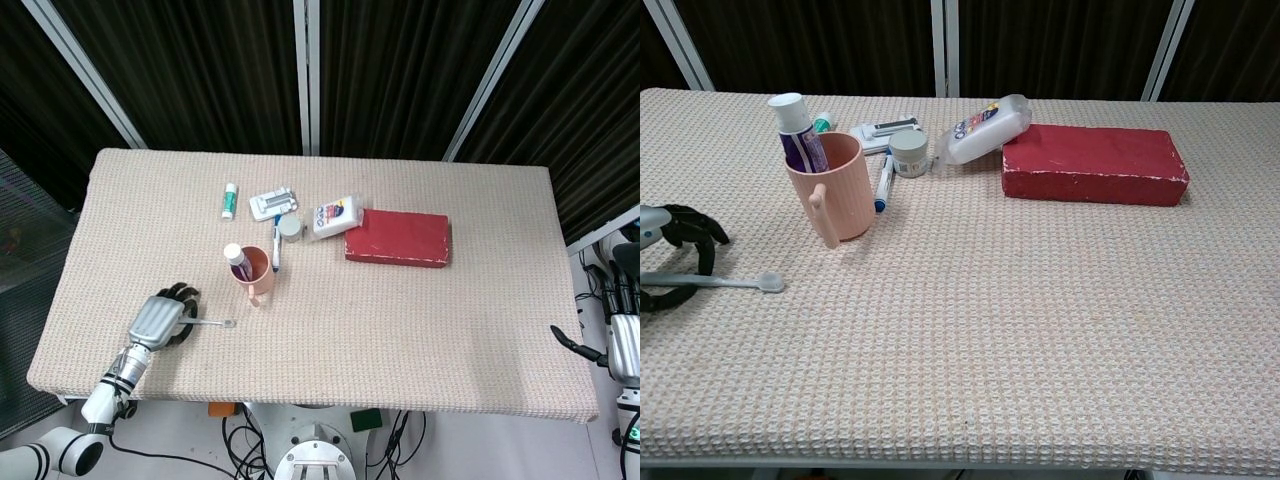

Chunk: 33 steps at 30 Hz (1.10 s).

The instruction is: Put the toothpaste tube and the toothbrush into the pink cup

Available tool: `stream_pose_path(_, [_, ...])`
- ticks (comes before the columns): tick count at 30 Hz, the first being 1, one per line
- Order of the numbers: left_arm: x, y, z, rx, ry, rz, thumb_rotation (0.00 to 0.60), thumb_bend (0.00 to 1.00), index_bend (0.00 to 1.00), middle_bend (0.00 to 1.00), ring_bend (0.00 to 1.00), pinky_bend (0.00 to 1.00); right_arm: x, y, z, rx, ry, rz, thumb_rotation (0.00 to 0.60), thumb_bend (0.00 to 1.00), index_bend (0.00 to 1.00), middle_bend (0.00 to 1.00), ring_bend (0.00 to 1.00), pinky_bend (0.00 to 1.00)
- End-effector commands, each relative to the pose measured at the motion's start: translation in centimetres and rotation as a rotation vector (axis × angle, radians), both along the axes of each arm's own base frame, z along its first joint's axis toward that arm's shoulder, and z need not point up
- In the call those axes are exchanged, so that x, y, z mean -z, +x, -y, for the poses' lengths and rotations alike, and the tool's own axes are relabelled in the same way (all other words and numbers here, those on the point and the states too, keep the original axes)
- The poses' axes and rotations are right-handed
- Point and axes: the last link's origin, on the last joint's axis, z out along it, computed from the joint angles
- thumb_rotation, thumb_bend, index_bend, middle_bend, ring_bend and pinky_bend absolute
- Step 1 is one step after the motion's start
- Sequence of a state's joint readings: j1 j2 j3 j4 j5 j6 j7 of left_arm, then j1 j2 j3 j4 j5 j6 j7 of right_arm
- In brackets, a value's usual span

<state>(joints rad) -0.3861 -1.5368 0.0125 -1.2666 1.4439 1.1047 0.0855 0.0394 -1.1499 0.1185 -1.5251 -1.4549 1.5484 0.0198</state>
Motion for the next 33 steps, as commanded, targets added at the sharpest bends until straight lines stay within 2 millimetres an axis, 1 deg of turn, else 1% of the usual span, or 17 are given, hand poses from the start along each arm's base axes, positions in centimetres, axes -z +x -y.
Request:
stream_pose_path(1, [-0.2, 0.1, -0.1, -0.002, 0.012, 0.018, 0.6, 0.35, 0.51, 0.24, 0.12, 0.28, 0.0, 0.0, 0.0, -0.001, -0.001, 0.0, 0.398, 0.32, 0.0, 0.0, 0.0, 0.0])
stream_pose_path(6, [-1.1, 0.6, -0.1, 0.005, 0.049, 0.073, 0.6, 0.36, 0.55, 0.27, 0.13, 0.29, 0.0, 0.0, 0.0, -0.006, -0.006, 0.005, 0.399, 0.32, 0.0, 0.0, 0.0, 0.0])
stream_pose_path(9, [-2.0, 0.9, 0.1, -0.004, 0.071, 0.156, 0.6, 0.36, 0.57, 0.29, 0.15, 0.3, -0.1, 0.0, 0.0, -0.009, -0.009, 0.008, 0.398, 0.32, 0.0, 0.0, 0.0, 0.0])
stream_pose_path(12, [-3.4, 0.8, 0.0, -0.025, 0.11, 0.239, 0.6, 0.36, 0.57, 0.31, 0.15, 0.3, -0.2, 0.0, -0.1, -0.011, -0.013, 0.012, 0.398, 0.32, 0.0, 0.0, 0.0, 0.0])
stream_pose_path(15, [-5.5, 0.3, -0.5, -0.067, 0.18, 0.359, 0.6, 0.36, 0.58, 0.32, 0.17, 0.31, -0.2, 0.0, -0.1, -0.014, -0.014, 0.02, 0.398, 0.32, 0.0, 0.0, 0.0, 0.0])
stream_pose_path(18, [-7.9, -0.1, -1.2, -0.12, 0.251, 0.511, 0.6, 0.36, 0.58, 0.33, 0.17, 0.32, -0.4, 0.0, -0.2, -0.019, -0.019, 0.029, 0.399, 0.32, 0.0, 0.0, 0.0, 0.0])
stream_pose_path(21, [-10.4, 0.3, -2.0, -0.149, 0.294, 0.683, 0.6, 0.36, 0.59, 0.33, 0.17, 0.33, -0.5, -0.1, -0.2, -0.024, -0.022, 0.033, 0.399, 0.32, 0.0, 0.0, 0.0, 0.0])
stream_pose_path(22, [-11.3, 0.8, -2.3, -0.147, 0.305, 0.754, 0.6, 0.36, 0.59, 0.33, 0.17, 0.33, -0.6, 0.0, -0.2, -0.026, -0.024, 0.035, 0.398, 0.32, 0.0, 0.0, 0.0, 0.0])
stream_pose_path(24, [-12.4, 1.7, -2.9, -0.135, 0.314, 0.84, 0.6, 0.36, 0.59, 0.33, 0.17, 0.34, -0.7, 0.0, -0.2, -0.028, -0.027, 0.036, 0.398, 0.32, 0.0, 0.0, 0.0, 0.0])
stream_pose_path(26, [-13.4, 3.0, -3.7, -0.127, 0.309, 0.942, 0.6, 0.36, 0.6, 0.33, 0.17, 0.33, -0.7, 0.1, -0.2, -0.033, -0.028, 0.038, 0.399, 0.32, 0.0, 0.0, 0.0, 0.0])
stream_pose_path(27, [-13.7, 4.0, -4.2, -0.131, 0.293, 1.014, 0.6, 0.36, 0.6, 0.33, 0.17, 0.32, -0.7, 0.2, -0.2, -0.035, -0.028, 0.04, 0.399, 0.32, 0.0, 0.0, 0.0, 0.0])
stream_pose_path(30, [-13.9, 6.6, -5.1, -0.165, 0.214, 1.186, 0.6, 0.36, 0.61, 0.33, 0.17, 0.31, -0.6, 0.2, 0.0, -0.03, -0.022, 0.044, 0.399, 0.32, 0.0, 0.0, 0.0, 0.0])
stream_pose_path(32, [-13.7, 8.4, -5.8, -0.188, 0.142, 1.274, 0.6, 0.36, 0.61, 0.33, 0.17, 0.31, -0.5, 0.3, 0.3, -0.03, -0.016, 0.038, 0.398, 0.32, 0.0, 0.0, 0.0, 0.0])
stream_pose_path(33, [-13.6, 9.1, -6.1, -0.19, 0.12, 1.291, 0.6, 0.36, 0.61, 0.33, 0.17, 0.31, -0.5, 0.4, 0.3, -0.031, -0.014, 0.037, 0.397, 0.32, 0.0, 0.0, 0.0, 0.0])
